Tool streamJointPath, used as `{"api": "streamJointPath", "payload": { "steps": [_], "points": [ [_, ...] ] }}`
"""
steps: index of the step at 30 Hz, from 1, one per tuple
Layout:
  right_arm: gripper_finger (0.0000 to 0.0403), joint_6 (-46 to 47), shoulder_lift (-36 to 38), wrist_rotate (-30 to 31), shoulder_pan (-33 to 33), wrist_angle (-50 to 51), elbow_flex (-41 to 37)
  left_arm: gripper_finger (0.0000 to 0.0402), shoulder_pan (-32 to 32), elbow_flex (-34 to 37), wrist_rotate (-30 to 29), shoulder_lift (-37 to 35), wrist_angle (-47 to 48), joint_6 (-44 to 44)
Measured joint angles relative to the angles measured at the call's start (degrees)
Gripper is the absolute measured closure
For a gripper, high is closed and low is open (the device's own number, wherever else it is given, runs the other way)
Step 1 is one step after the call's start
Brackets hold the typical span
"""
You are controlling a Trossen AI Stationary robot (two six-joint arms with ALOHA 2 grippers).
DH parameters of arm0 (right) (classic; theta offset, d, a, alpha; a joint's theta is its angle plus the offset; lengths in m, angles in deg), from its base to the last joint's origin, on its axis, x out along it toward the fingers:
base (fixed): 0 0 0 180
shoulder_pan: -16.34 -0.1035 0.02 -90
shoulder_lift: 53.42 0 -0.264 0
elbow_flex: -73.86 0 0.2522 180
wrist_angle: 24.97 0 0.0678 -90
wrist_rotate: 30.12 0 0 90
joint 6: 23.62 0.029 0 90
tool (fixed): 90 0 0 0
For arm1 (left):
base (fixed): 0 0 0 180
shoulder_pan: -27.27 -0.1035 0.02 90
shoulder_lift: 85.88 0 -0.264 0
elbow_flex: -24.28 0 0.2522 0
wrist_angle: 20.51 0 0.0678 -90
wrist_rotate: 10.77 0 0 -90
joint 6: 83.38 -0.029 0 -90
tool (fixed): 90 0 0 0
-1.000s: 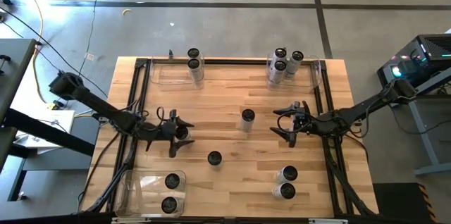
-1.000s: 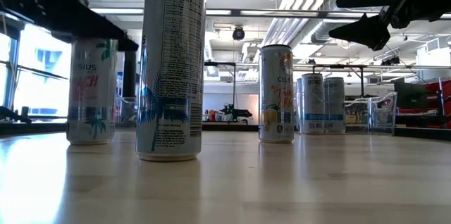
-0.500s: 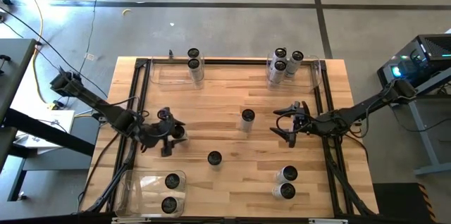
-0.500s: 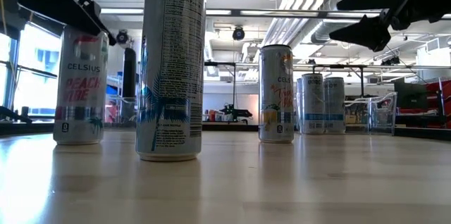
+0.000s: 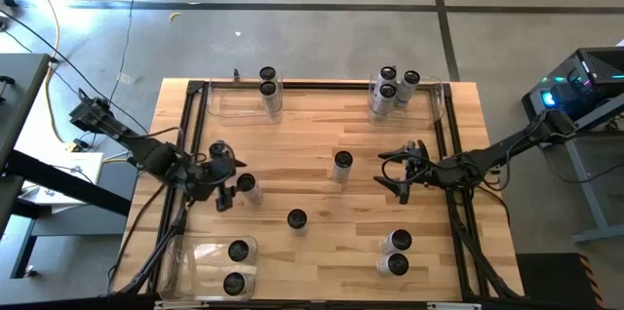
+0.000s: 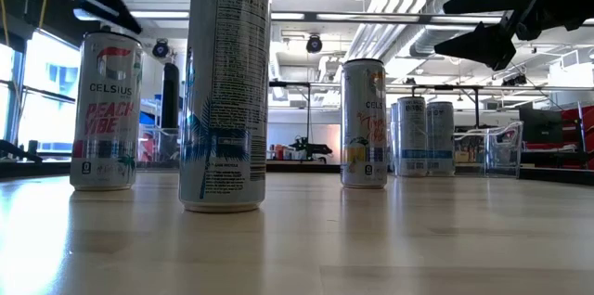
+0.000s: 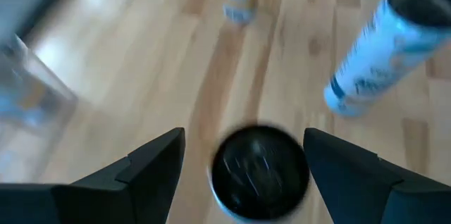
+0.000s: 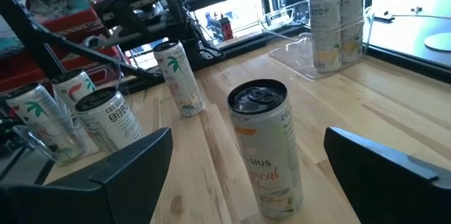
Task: Sort soda cans
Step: Put the white-pink soda can into the bottom left transparent bin
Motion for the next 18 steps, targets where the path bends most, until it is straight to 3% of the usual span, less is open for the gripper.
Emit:
{"api": "streamJointPath", "payload": {
  "steps": [8,18],
  "points": [
    [0.0037,-0.6,0.0,0.0,0.0,0.0,0.0,0.0117,2.2,0.0,1.2,3.5,3.4,9.2],
    [0.0037,-0.1,0.0,0.0,0.0,0.0,0.0,0.0117,2.1,0.0,-4.0,6.0,3.5,8.9]
  ]
}}
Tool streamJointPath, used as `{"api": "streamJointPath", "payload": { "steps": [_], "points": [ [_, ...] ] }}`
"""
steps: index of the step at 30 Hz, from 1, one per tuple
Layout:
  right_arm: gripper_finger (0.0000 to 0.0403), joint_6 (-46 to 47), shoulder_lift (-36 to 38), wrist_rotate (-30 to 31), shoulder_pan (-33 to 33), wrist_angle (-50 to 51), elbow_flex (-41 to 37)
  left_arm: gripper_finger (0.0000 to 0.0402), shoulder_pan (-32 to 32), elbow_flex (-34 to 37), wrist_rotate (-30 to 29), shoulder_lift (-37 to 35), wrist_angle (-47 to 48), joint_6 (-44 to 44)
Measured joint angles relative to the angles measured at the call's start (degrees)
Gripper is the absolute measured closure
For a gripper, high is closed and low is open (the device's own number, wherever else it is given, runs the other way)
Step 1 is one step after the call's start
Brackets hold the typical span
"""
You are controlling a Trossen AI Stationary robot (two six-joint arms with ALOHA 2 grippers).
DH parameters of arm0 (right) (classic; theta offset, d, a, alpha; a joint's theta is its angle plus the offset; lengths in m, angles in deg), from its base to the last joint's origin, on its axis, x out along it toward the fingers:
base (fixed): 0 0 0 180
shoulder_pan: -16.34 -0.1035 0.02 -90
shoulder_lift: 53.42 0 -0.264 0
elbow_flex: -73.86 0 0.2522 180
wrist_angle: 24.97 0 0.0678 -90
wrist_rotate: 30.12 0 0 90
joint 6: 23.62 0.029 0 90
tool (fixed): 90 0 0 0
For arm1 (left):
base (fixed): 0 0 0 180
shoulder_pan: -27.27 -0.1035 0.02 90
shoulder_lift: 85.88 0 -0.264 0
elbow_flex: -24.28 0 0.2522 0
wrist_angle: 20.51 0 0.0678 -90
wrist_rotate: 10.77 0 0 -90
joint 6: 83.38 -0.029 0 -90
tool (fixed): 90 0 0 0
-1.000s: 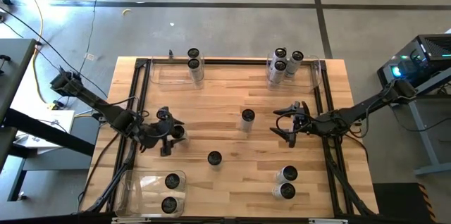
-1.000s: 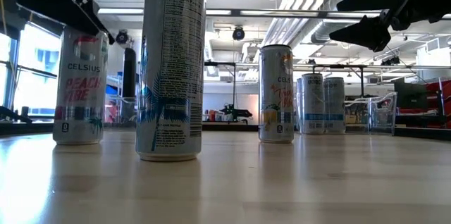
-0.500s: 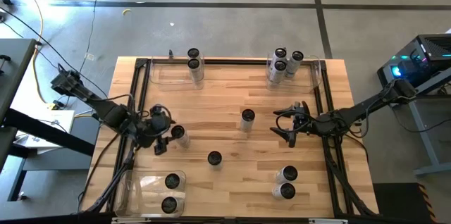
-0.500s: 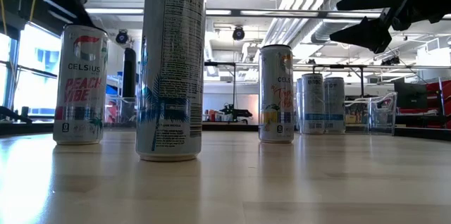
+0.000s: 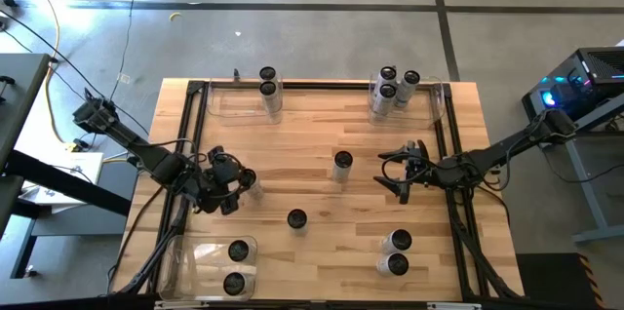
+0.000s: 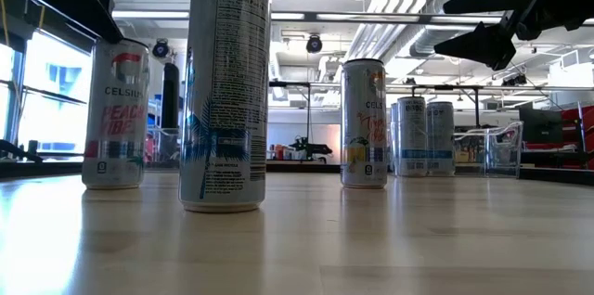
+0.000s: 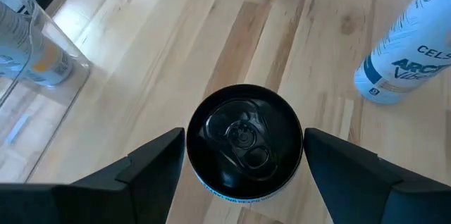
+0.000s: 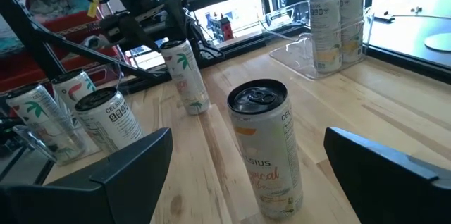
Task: Sort soda cans
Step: Put the white-pink soda can into the bottom left transparent bin
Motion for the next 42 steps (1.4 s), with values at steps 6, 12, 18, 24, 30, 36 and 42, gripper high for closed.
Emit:
{"api": "streamJointPath", "payload": {
  "steps": [6,12,18,24,30,36,42],
  "points": [
    [0.0037,0.0,0.0,0.0,0.0,0.0,0.0,0.0117,-0.2,0.3,-0.1,0.8,-0.4,1.1],
    [0.0037,0.0,0.0,0.0,0.0,0.2,0.0,0.0117,-0.8,2.0,-1.4,2.6,-3.1,1.9],
    [0.0037,0.0,0.0,0.0,0.0,0.4,0.0,0.0117,-0.8,2.1,-1.2,2.7,-4.9,0.0],
    [0.0037,0.0,0.0,0.0,0.0,0.6,0.0,0.0123,-1.3,2.1,-1.1,2.7,-4.9,0.0],
    [0.0037,0.0,0.0,0.0,0.0,0.8,0.0,0.0149,-2.3,2.1,-1.2,2.6,-5.4,-1.4],
    [0.0037,0.0,0.0,0.0,0.0,1.3,0.0,0.0165,-2.3,0.6,-1.0,0.7,-4.5,-3.2],
    [0.0037,0.5,0.0,0.0,0.0,1.3,0.0,0.0165,-1.3,-6.1,-5.2,-0.1,-4.8,-10.0]
  ]
}}
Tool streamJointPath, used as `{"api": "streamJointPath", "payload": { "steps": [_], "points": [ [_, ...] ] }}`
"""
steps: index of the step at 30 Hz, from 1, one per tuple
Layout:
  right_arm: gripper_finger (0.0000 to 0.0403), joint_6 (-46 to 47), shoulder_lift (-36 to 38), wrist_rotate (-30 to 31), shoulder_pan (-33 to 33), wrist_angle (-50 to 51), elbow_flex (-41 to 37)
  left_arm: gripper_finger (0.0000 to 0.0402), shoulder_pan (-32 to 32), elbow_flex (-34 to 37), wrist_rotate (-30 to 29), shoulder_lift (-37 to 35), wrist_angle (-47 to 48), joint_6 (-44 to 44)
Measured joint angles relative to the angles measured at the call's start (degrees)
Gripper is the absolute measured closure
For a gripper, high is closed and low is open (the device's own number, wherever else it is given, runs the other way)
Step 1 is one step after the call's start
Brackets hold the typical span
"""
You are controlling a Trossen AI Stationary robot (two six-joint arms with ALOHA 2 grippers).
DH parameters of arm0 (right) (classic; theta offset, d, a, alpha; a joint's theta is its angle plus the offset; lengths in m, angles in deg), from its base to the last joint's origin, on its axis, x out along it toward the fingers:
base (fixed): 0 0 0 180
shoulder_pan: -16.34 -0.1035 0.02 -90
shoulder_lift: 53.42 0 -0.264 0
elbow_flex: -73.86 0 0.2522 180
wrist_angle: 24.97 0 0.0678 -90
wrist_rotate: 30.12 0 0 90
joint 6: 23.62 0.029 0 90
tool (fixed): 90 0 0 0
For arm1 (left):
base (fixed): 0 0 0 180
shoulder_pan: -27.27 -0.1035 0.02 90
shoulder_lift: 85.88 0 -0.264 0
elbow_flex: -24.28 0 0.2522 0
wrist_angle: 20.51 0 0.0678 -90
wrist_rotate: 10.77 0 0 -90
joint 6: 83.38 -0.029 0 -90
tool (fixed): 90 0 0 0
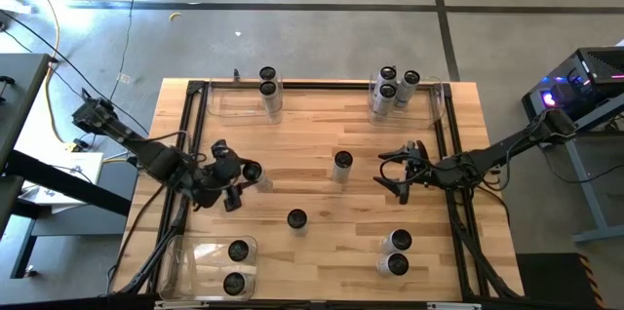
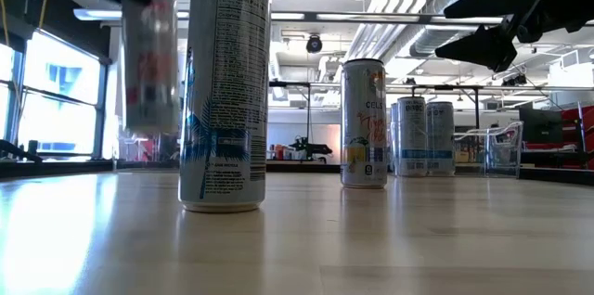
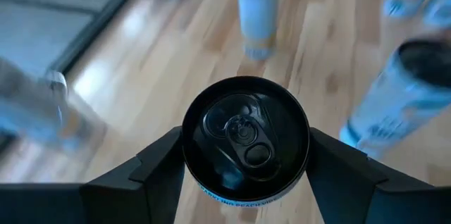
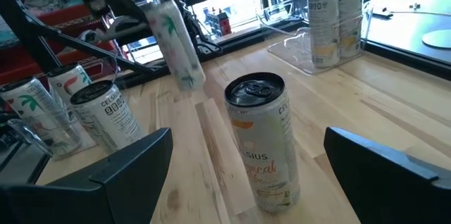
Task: Sort soda cans
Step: Put the white-pink soda can into the bottom left transparent bin
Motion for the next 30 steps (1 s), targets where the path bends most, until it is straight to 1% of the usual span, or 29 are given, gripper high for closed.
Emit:
{"api": "streamJointPath", "payload": {
  "steps": [4,7,10,13,17,19,21,23,25,27,30],
  "points": [
    [0.0037,0.8,0.0,0.0,0.0,0.0,0.0,0.0165,2.0,-6.7,-0.4,0.0,0.1,-5.6],
    [0.0037,1.0,0.0,0.0,0.0,0.0,0.0,0.0165,5.5,-12.8,3.5,0.0,0.5,-12.9],
    [0.0037,1.0,0.0,0.0,0.0,0.1,0.0,0.0165,9.4,-20.1,6.2,0.6,3.9,-12.9],
    [0.0037,1.0,0.0,0.0,0.0,0.1,0.0,0.0165,13.7,-28.3,6.7,2.7,12.8,-6.3],
    [0.0037,2.0,0.0,0.0,0.0,0.1,0.0,0.0165,19.2,-37.5,7.2,8.1,30.0,8.4],
    [0.0037,2.5,0.0,0.0,0.0,0.1,0.0,0.0165,21.6,-40.3,8.8,11.2,37.6,16.4],
    [0.0037,2.9,0.0,0.0,0.0,0.1,0.0,0.0165,24.2,-41.6,11.4,14.3,43.1,23.7],
    [0.0037,2.9,0.0,0.0,0.0,0.1,0.0,0.0165,27.0,-41.5,13.1,17.4,45.4,28.8],
    [0.0037,2.9,0.0,0.2,0.0,0.1,0.0,0.0165,29.9,-41.2,13.2,20.0,46.1,33.4],
    [0.0037,2.6,0.0,1.6,0.0,0.1,0.0,0.0165,33.0,-41.1,12.8,22.5,46.2,37.3],
    [0.0037,2.5,0.0,3.2,0.0,0.2,0.0,0.0165,37.5,-41.1,10.5,26.2,45.5,44.1]
  ]
}}
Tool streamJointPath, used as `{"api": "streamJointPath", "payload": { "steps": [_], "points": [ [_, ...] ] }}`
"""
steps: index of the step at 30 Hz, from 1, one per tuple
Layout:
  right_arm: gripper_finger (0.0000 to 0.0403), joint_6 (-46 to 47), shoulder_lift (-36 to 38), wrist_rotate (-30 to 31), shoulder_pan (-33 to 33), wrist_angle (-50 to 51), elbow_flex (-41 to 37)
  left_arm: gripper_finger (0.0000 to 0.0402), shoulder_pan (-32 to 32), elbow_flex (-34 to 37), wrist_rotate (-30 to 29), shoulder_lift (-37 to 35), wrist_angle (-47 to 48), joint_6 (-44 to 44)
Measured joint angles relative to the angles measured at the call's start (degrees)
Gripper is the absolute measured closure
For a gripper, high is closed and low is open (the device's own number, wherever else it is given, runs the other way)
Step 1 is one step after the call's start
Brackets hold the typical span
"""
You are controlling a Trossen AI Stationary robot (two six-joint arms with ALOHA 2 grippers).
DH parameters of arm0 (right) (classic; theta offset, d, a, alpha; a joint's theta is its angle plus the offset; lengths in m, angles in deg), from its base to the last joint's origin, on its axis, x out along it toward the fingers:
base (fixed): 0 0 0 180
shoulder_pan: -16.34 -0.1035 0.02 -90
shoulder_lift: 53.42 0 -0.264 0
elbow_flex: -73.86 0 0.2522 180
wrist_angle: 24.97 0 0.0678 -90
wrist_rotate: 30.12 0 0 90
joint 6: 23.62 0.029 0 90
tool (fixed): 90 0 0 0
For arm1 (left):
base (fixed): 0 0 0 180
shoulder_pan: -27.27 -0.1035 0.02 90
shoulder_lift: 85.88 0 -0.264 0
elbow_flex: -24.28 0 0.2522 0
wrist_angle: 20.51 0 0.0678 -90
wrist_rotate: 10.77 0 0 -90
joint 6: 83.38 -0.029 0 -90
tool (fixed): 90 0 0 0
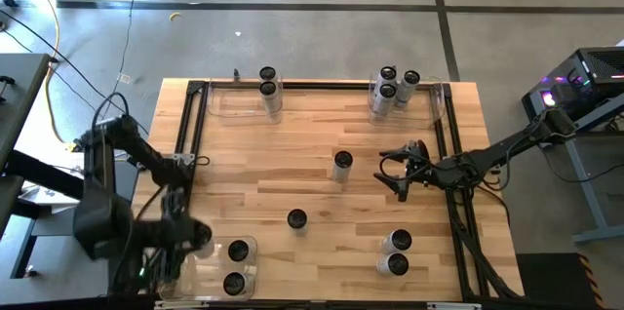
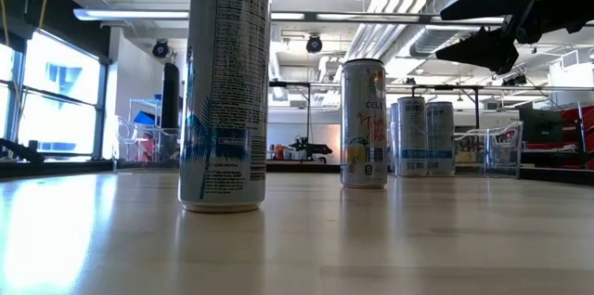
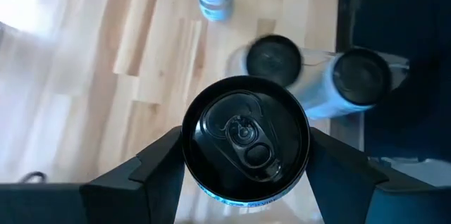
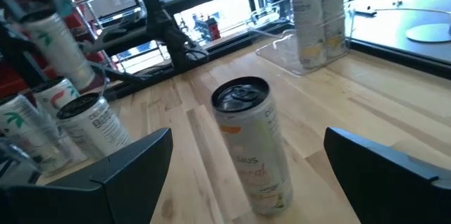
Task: Sort soda cans
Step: Put the white-pink soda can into the bottom left transparent bin
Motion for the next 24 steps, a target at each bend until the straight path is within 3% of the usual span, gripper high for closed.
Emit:
{"api": "streamJointPath", "payload": {
  "steps": [5,15,24],
  "points": [
    [0.0037,0.0,0.0,0.5,0.0,0.0,0.0,0.0165,5.8,0.2,-7.4,5.6,0.2,8.7],
    [0.0037,0.0,0.0,0.5,0.0,0.0,0.0,0.0165,8.3,8.5,-12.1,13.2,0.1,23.9],
    [0.0037,0.5,0.0,1.0,0.0,-0.3,0.0,0.0156,8.4,12.7,-12.6,12.3,-6.7,23.2]
  ]
}}
